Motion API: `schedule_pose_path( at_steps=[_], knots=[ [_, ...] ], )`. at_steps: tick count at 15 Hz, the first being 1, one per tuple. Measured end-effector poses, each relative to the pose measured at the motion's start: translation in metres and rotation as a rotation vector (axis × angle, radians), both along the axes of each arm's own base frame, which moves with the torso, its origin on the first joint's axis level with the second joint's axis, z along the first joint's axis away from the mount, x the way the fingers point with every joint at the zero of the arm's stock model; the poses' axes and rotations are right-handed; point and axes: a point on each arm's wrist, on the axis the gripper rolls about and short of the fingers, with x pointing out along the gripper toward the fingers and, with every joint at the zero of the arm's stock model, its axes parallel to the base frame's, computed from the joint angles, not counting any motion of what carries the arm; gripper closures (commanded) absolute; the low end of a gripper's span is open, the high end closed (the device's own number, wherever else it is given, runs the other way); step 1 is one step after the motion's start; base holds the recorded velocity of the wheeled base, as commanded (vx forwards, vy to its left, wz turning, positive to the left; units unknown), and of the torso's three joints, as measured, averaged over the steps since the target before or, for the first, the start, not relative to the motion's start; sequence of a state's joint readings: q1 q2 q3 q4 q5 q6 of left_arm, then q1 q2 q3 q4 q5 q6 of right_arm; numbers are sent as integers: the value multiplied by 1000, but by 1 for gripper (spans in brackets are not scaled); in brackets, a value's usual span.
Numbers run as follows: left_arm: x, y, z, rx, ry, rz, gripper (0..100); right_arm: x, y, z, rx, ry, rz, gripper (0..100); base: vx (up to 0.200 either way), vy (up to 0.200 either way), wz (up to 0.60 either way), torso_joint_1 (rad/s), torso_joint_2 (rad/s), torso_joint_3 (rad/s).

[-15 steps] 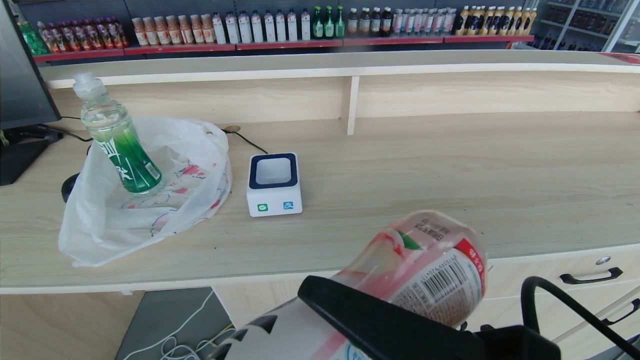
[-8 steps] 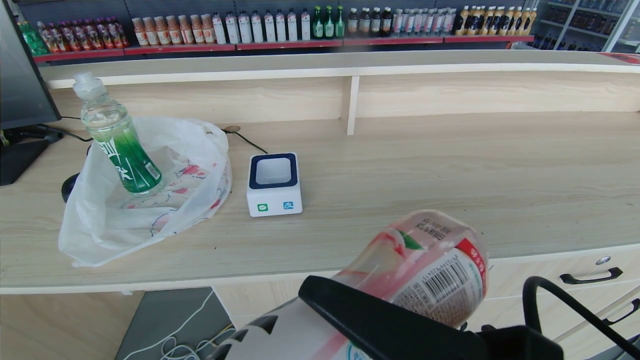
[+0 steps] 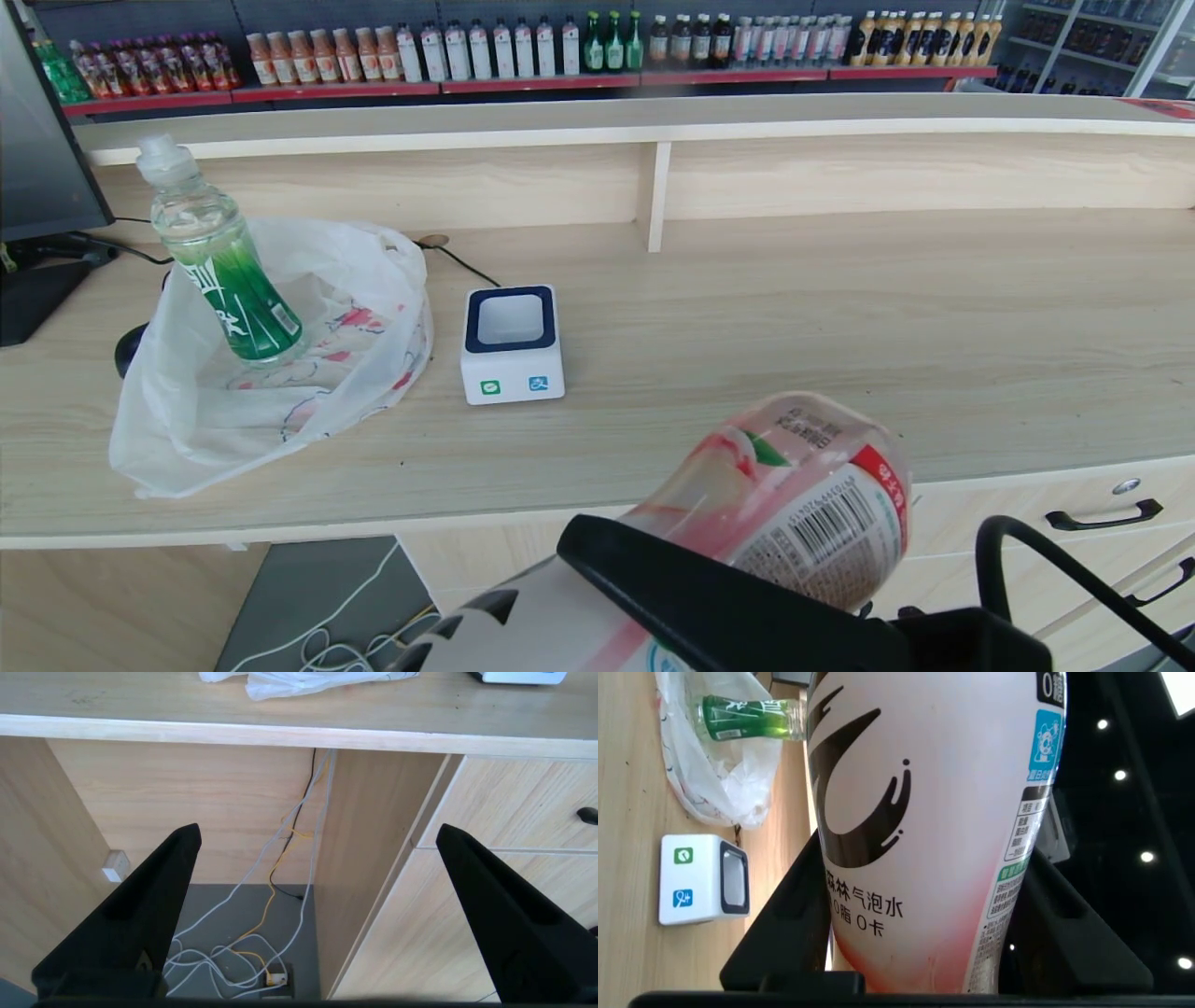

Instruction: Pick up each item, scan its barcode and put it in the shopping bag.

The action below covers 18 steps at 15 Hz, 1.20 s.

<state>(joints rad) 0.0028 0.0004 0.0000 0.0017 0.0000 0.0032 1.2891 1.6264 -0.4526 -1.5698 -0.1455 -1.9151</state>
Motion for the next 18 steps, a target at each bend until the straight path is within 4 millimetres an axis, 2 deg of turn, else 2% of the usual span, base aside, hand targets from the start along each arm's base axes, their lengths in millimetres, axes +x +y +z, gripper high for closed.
schedule_pose_path(
  at_steps=[3, 6, 11, 16, 18],
  knots=[
    [0, 0, 0, 0, 0, 0, 0, 0, -1, -1, 16, 49, 20, 100, 0, 0, 0, 0, 0, 0],
    [0, 0, 0, 0, 0, 0, 0, 0, -4, -5, 70, 206, 82, 100, 0, 0, 0, 0, 0, 0],
    [0, 0, 0, 0, 0, -1, 0, -3, -15, -17, 241, 643, 204, 100, 0, 0, 0, 0, 0, 0],
    [0, 0, 0, 0, 0, 0, 0, 0, -27, -31, 442, 913, 43, 100, 0, 0, 0, 0, 0, 0],
    [0, 0, 0, 0, 0, 0, 0, 5, -27, -30, 575, 1034, 57, 100, 0, 0, 0, 0, 0, 0]
  ],
)
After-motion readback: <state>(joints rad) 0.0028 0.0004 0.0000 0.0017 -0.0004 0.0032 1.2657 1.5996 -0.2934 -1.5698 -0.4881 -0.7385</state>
